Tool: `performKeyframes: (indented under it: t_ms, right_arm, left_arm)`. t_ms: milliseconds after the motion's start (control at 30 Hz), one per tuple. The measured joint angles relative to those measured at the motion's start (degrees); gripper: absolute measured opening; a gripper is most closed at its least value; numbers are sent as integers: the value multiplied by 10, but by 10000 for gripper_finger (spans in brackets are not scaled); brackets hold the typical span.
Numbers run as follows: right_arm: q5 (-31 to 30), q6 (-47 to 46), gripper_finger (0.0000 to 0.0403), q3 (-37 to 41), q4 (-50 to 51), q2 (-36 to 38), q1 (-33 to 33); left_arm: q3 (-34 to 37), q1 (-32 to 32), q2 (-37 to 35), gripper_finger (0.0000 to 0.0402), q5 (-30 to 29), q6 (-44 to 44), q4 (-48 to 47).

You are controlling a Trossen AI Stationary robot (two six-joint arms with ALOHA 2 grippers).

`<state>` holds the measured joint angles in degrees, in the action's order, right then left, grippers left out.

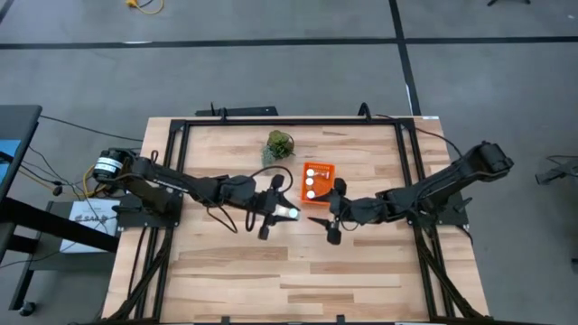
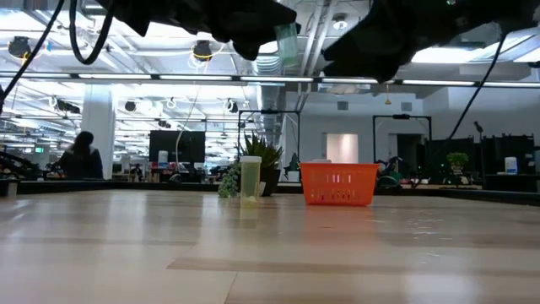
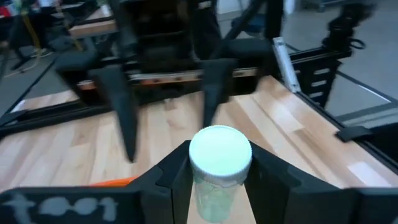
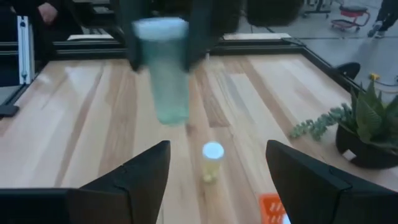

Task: Pick and place pill bottles into a basket
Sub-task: Put the blue pill bottle into the basket

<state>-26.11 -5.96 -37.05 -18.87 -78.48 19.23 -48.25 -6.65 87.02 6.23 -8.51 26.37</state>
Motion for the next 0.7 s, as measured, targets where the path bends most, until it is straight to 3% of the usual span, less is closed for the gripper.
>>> performKeyframes:
  t_ms: [267,700]
  right_arm:
    - [-9,19,260,-67,-1,-74,-1]
    - [-9,73,260,-148,11,-139,3]
  left_arm:
    - [0,1,0,114,-53,15,5]
    - [-1,1,0,114,-56,17,6]
